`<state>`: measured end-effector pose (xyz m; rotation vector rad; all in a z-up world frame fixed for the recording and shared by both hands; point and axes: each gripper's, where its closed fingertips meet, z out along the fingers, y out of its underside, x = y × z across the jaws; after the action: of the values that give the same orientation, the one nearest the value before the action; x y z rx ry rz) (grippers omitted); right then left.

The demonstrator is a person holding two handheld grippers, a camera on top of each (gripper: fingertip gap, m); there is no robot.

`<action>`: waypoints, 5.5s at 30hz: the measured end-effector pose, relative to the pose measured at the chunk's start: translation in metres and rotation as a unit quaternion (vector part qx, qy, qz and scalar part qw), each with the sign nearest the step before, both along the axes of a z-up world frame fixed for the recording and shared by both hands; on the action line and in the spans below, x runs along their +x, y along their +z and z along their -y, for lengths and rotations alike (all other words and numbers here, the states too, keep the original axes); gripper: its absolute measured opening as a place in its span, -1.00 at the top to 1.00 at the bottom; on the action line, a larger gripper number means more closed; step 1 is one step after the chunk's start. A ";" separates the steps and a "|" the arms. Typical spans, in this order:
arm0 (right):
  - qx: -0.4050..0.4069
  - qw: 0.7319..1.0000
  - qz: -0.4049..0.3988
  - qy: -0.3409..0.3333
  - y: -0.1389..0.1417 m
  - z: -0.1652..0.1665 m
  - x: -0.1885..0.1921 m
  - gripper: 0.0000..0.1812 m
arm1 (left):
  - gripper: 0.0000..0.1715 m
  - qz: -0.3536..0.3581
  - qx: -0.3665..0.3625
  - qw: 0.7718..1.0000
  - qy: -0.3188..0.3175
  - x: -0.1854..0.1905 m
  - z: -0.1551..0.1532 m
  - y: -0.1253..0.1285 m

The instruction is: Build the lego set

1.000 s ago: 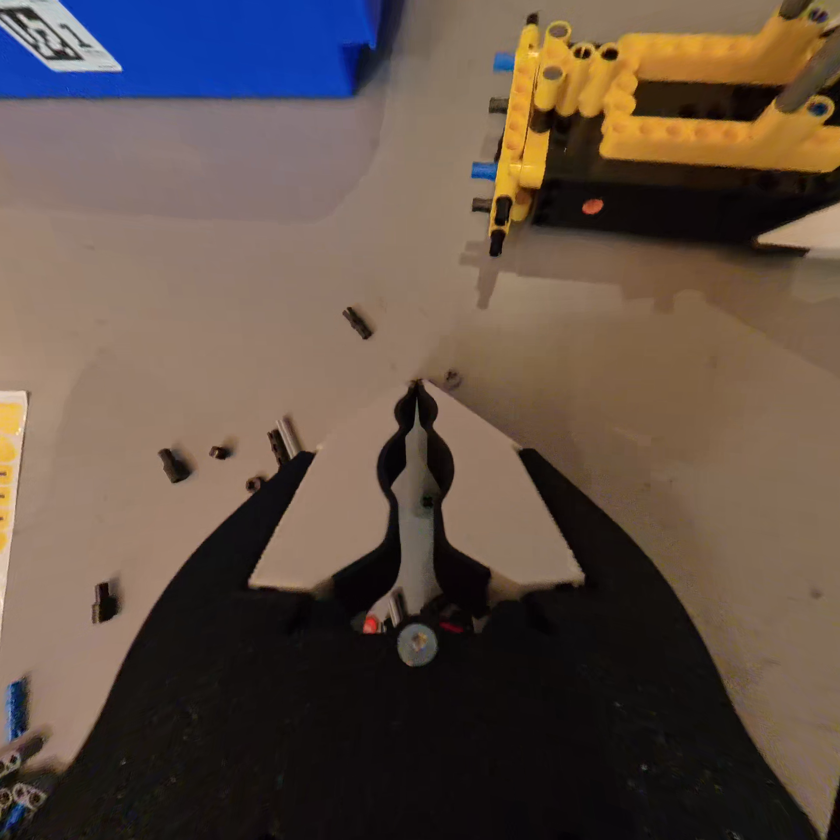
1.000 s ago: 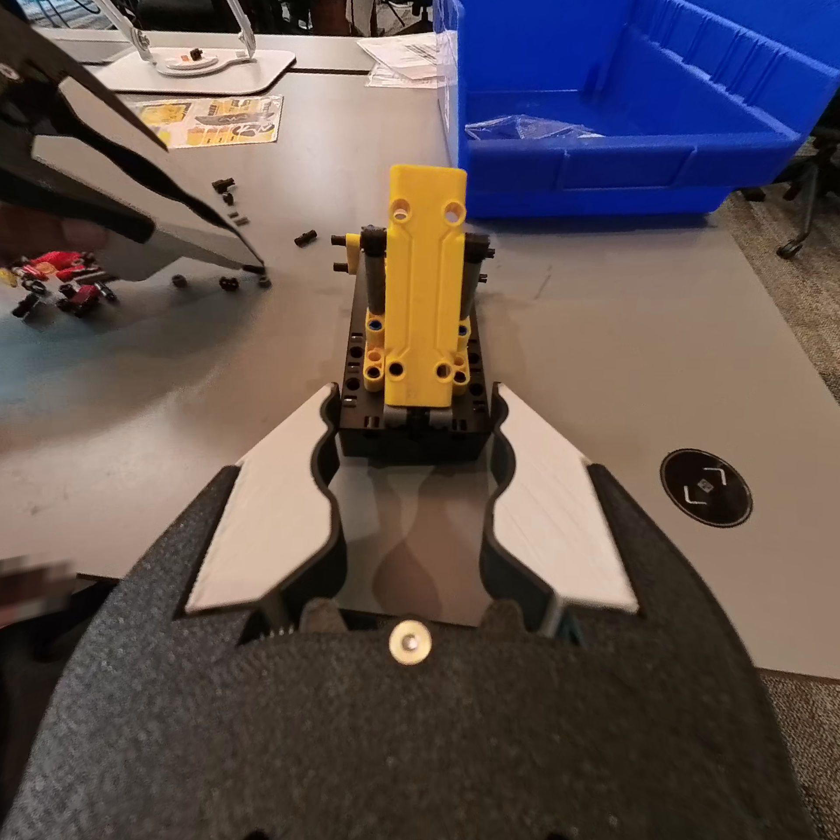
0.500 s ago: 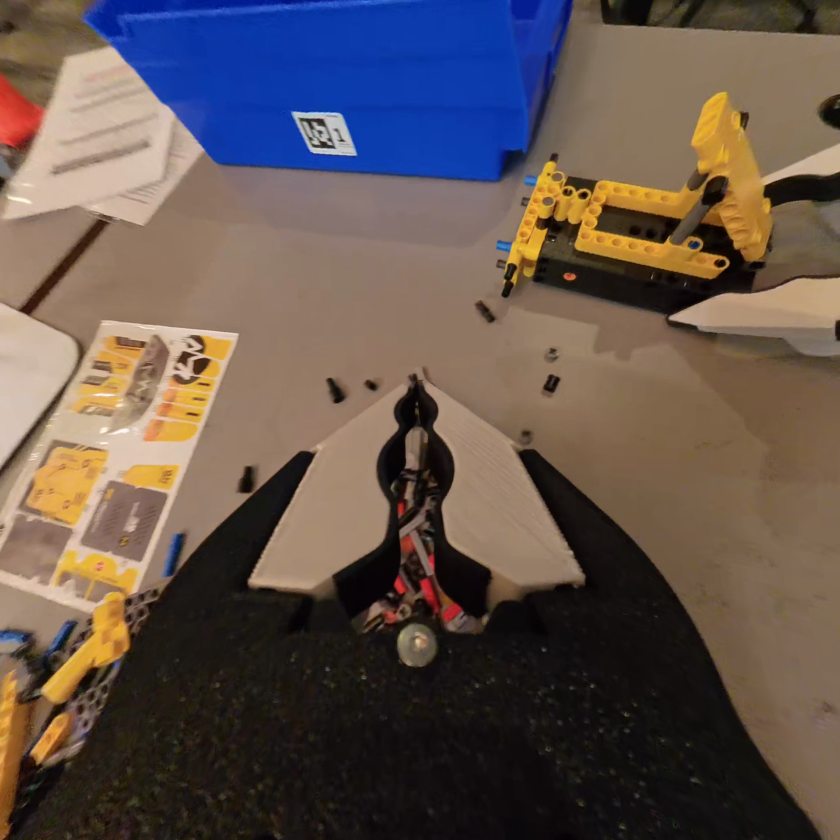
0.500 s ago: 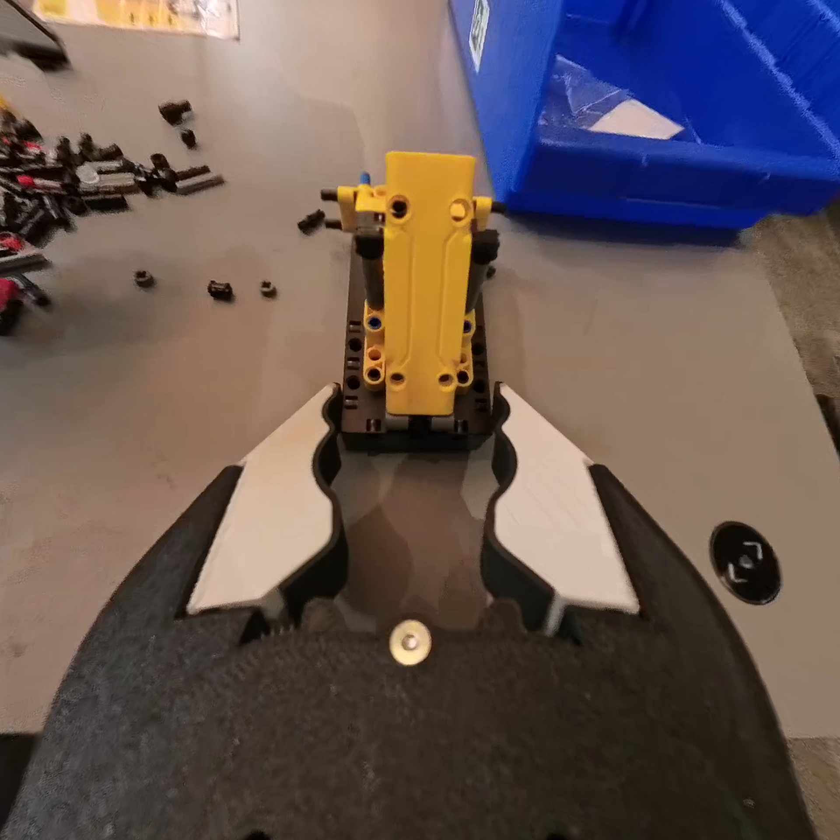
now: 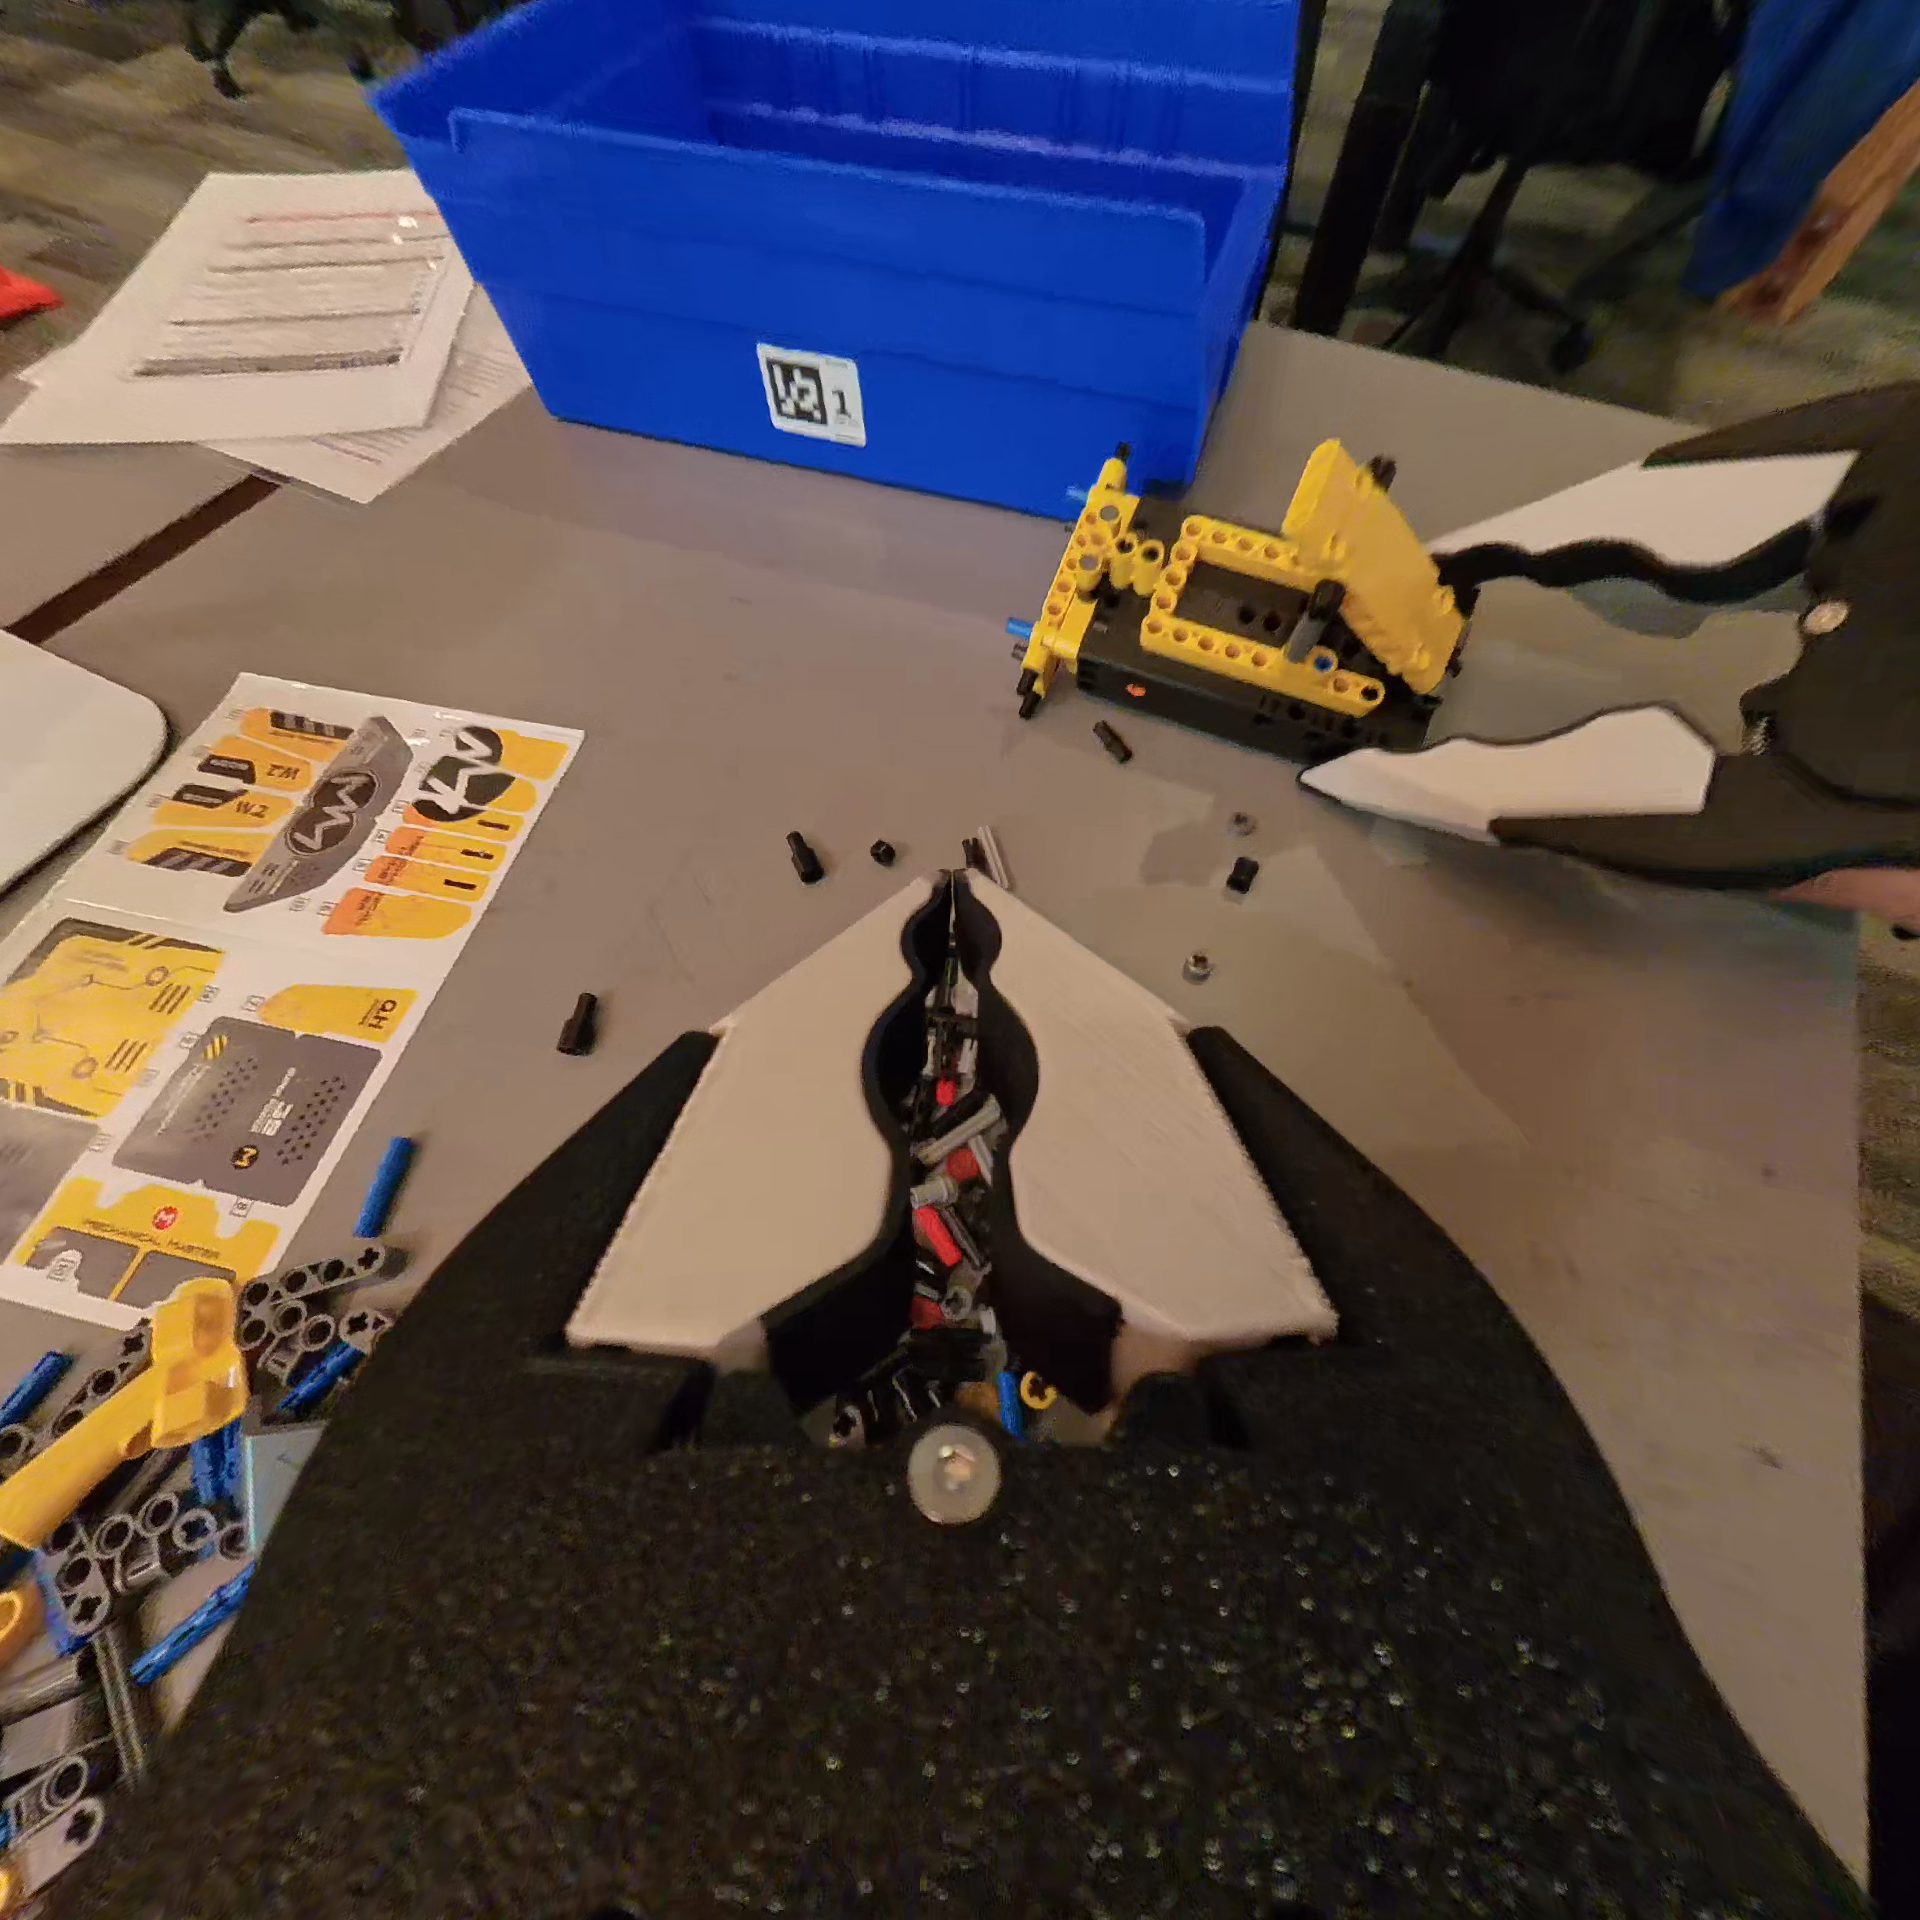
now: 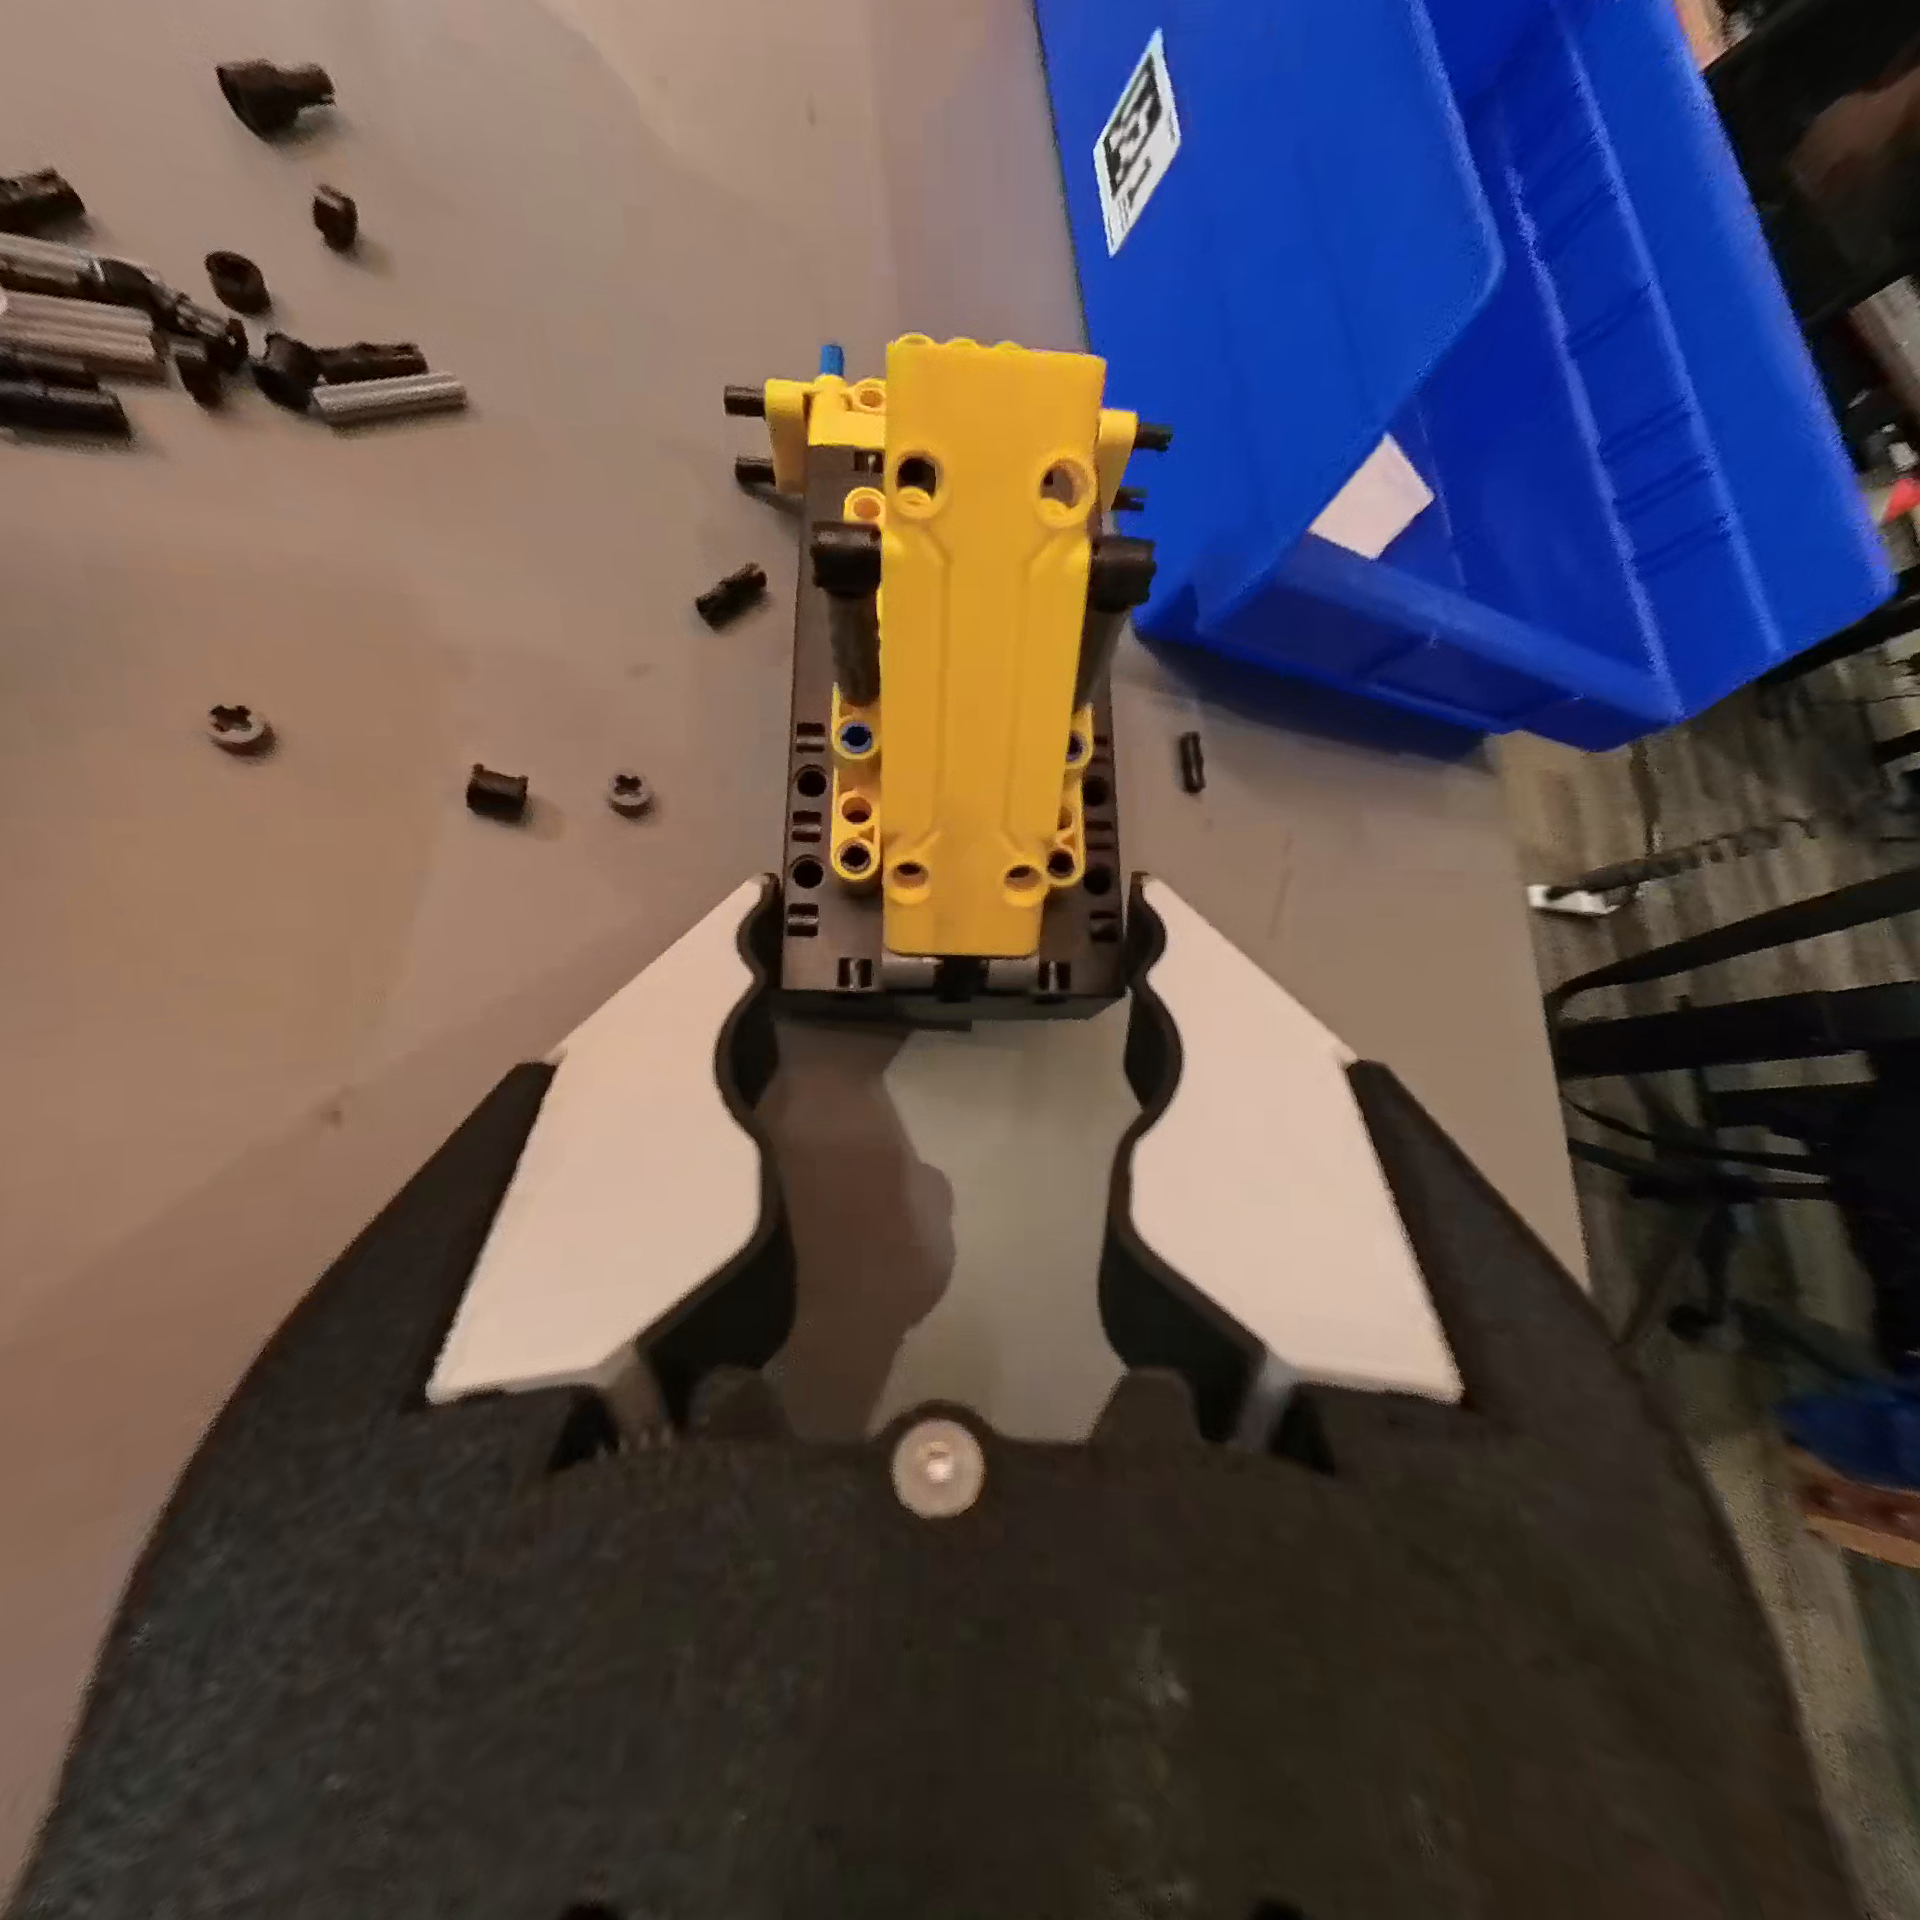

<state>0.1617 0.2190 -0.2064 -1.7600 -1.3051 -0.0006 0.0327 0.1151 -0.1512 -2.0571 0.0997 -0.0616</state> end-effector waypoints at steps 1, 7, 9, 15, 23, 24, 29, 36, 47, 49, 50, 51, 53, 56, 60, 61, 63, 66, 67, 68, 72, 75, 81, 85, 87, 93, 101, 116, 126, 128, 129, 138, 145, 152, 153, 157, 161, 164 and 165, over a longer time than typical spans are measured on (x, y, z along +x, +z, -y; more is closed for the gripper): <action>0.005 1.000 0.008 0.001 0.001 0.002 -0.001 0.27 | 1.00 -0.002 0.007 1.000 0.002 0.000 0.001 0.004; 0.015 0.999 0.036 0.016 0.002 0.017 -0.012 0.27 | 1.00 -0.014 0.020 1.000 0.010 -0.004 0.005 0.011; 0.006 0.999 0.036 0.027 0.001 0.027 -0.017 0.27 | 1.00 -0.008 0.025 1.000 0.011 -0.004 0.006 0.014; -0.029 0.998 0.019 0.051 0.000 0.057 -0.039 0.28 | 1.00 0.005 0.042 0.999 0.022 -0.009 0.009 0.022; -0.039 0.997 0.000 0.072 0.001 0.081 -0.067 0.28 | 1.00 0.031 0.057 0.997 0.033 -0.016 0.013 0.028; -0.035 0.997 -0.004 0.070 0.003 0.079 -0.067 0.28 | 1.00 0.033 0.057 0.997 0.033 -0.017 0.013 0.028; -0.017 0.999 -0.025 0.033 0.006 0.055 -0.048 0.28 | 1.00 0.038 0.053 0.997 0.035 -0.018 0.013 0.025; -0.065 0.996 -0.056 -0.015 -0.006 0.030 -0.001 0.28 | 1.00 0.033 0.044 0.998 0.039 -0.022 0.012 0.019; -0.162 0.980 -0.115 -0.012 -0.011 0.034 0.046 0.28 | 1.00 0.022 0.039 0.998 0.047 -0.028 0.011 0.014; -0.168 0.977 -0.129 0.002 -0.010 0.033 0.047 0.28 | 1.00 0.016 0.038 0.998 0.047 -0.029 0.010 0.012; -0.172 0.976 -0.137 0.009 -0.009 0.034 0.047 0.29 | 1.00 0.013 0.036 0.998 0.046 -0.029 0.010 0.011; -0.175 0.974 -0.144 0.015 -0.009 0.035 0.048 0.28 | 1.00 0.010 0.034 0.998 0.045 -0.029 0.010 0.010; -0.184 0.969 -0.161 0.019 -0.008 0.034 0.051 0.29 | 1.00 0.004 0.030 0.999 0.041 -0.026 0.008 0.007; -0.199 0.959 -0.201 0.013 -0.003 0.028 0.057 0.29 | 1.00 -0.004 0.023 0.999 0.027 -0.020 0.006 0.002; -0.196 0.956 -0.220 0.008 0.000 0.014 0.076 0.29 | 1.00 -0.025 0.010 1.000 0.006 -0.008 0.002 -0.006; -0.187 0.960 -0.210 0.016 -0.001 0.012 0.082 0.29 | 1.00 -0.027 0.004 1.000 0.001 -0.004 0.001 -0.008; -0.166 0.969 -0.184 0.018 -0.003 0.008 0.096 0.29 | 1.00 -0.021 -0.005 1.000 -0.011 0.005 -0.002 -0.012; -0.145 0.975 -0.165 0.035 -0.004 0.006 0.107 0.29 | 0.98 0.007 -0.017 0.999 -0.047 0.032 -0.009 -0.014; -0.150 0.974 -0.165 0.039 -0.005 0.006 0.108 0.28 | 0.97 0.015 -0.022 0.998 -0.063 0.044 -0.012 -0.014; -0.159 0.971 -0.171 0.046 -0.004 0.007 0.107 0.28 | 0.92 0.021 -0.029 0.996 -0.080 0.057 -0.014 -0.016; -0.176 0.947 -0.255 0.085 0.033 -0.002 0.107 0.16 | 0.68 0.012 -0.089 0.986 -0.140 0.105 -0.022 -0.035; -0.178 0.926 -0.320 0.097 0.064 -0.031 0.114 0.17 | 0.62 -0.054 -0.118 0.983 -0.134 0.112 -0.033 -0.053; -0.191 0.931 -0.276 0.145 0.056 -0.100 0.085 0.58 | 0.62 -0.071 -0.145 0.981 -0.108 0.106 -0.057 -0.065; -0.227 0.924 -0.177 0.252 0.026 -0.101 0.044 0.77 | 0.66 -0.065 -0.161 0.980 -0.100 0.101 -0.066 -0.071; -0.218 0.905 -0.131 0.341 0.017 -0.086 0.031 0.80 | 0.77 -0.050 -0.169 0.979 -0.104 0.103 -0.065 -0.072; -0.226 0.875 -0.046 0.426 -0.006 -0.087 0.018 0.83 | 0.96 -0.025 -0.180 0.977 -0.110 0.104 -0.064 -0.073; -0.244 0.863 -0.014 0.442 -0.018 -0.084 0.018 0.97 | 0.96 -0.030 -0.166 0.984 -0.064 0.070 -0.039 -0.052; -0.224 0.871 -0.072 0.432 0.023 -0.084 0.001 0.96 | 0.97 0.010 -0.171 0.983 0.063 -0.012 0.058 -0.061; -0.170 0.880 -0.123 0.426 0.124 0.067 -0.063 0.96 | 0.62 0.008 -0.127 0.987 0.099 -0.032 0.062 -0.047; -0.200 0.898 -0.086 0.382 0.094 0.094 -0.089 0.96 | 0.63 0.022 -0.105 0.988 0.113 -0.036 0.070 -0.038; -0.216 0.898 -0.067 0.377 0.078 0.109 -0.101 0.96 | 0.63 0.030 -0.096 0.988 0.118 -0.038 0.075 -0.035; -0.301 0.892 -0.034 0.336 0.009 0.137 -0.158 0.82 | 0.64 0.067 -0.054 0.989 0.122 -0.040 0.117 -0.020; -0.285 0.908 -0.148 0.268 0.092 0.083 -0.117 0.80 | 0.64 0.095 -0.041 0.990 0.095 -0.026 0.120 -0.017; -0.171 0.952 -0.201 0.155 0.138 -0.037 0.012 0.80 | 0.66 0.135 -0.022 0.990 0.042 0.010 0.101 -0.013; -0.173 0.952 -0.207 0.142 0.133 -0.053 0.028 0.80 | 0.67 0.133 -0.021 0.990 0.036 0.016 0.096 -0.012; -0.211 0.952 -0.192 0.108 0.077 -0.107 0.062 0.81 | 0.71 0.138 -0.025 0.990 -0.006 0.047 0.067 -0.007; -0.266 0.942 -0.143 0.147 0.021 -0.106 0.039 0.80 | 0.75 0.093 -0.057 0.993 -0.035 0.071 0.030 -0.011; -0.263 0.940 -0.106 0.189 0.004 -0.103 0.015 0.80 | 0.78 0.061 -0.076 0.994 -0.050 0.084 0.001 -0.016; -0.262 0.938 -0.097 0.204 0.001 -0.102 0.009 0.80 | 0.78 0.055 -0.081 0.994 -0.056 0.088 -0.008 -0.018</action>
<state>0.1706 0.3209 -0.2051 -1.8165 -1.5939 0.8013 0.1210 0.1233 -0.1688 -2.2031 0.1455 -0.2586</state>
